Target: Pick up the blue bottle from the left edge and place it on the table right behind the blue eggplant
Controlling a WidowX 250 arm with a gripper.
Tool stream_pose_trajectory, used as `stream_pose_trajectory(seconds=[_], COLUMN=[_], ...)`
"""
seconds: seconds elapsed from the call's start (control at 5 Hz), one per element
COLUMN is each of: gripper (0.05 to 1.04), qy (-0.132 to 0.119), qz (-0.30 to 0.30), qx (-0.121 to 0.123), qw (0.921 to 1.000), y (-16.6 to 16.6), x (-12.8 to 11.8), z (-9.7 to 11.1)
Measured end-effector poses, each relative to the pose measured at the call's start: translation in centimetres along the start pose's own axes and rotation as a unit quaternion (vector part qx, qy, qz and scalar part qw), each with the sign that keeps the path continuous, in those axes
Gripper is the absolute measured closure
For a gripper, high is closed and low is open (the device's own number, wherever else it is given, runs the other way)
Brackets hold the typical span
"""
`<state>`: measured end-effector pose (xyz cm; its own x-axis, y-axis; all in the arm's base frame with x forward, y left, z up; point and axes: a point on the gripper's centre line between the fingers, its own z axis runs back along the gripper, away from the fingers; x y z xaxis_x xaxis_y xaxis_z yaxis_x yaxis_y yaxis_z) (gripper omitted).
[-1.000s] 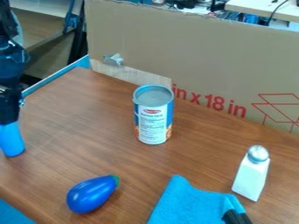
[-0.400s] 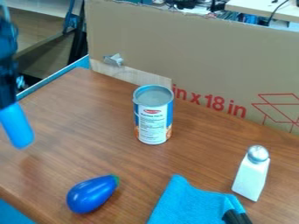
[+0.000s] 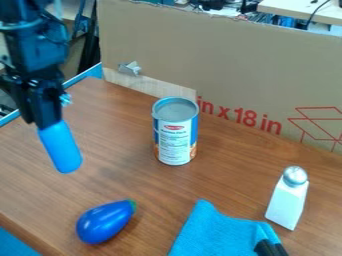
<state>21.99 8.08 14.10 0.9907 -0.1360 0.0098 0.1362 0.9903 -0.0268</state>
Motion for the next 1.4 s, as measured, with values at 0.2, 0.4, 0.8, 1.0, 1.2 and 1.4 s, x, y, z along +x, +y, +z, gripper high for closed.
stream_pose_trajectory(seconds=[0.2, 0.4, 0.8, 1.0, 1.2, 1.4], gripper=[0.685, 0.685, 0.685, 0.641, 0.334, 0.091], qy=[0.02, 0.034, 0.039, 0.041, 0.029, 0.019], qz=[-0.019, -0.032, -0.041, -0.038, -0.034, -0.019], qx=[-0.02, -0.013, 0.009, 0.014, 0.018, 0.01], qw=[0.9994, 0.9988, 0.9984, 0.9983, 0.9988, 0.9996], y=[-1.5, -2.8, -3.8, -3.9, -4.0, -4.3], x=[0.2, 1.1, 2.5, 2.5, 2.2, 2.4], z=[-1.6, -3.2, -4.7, -4.7, -3.5, -2.1])
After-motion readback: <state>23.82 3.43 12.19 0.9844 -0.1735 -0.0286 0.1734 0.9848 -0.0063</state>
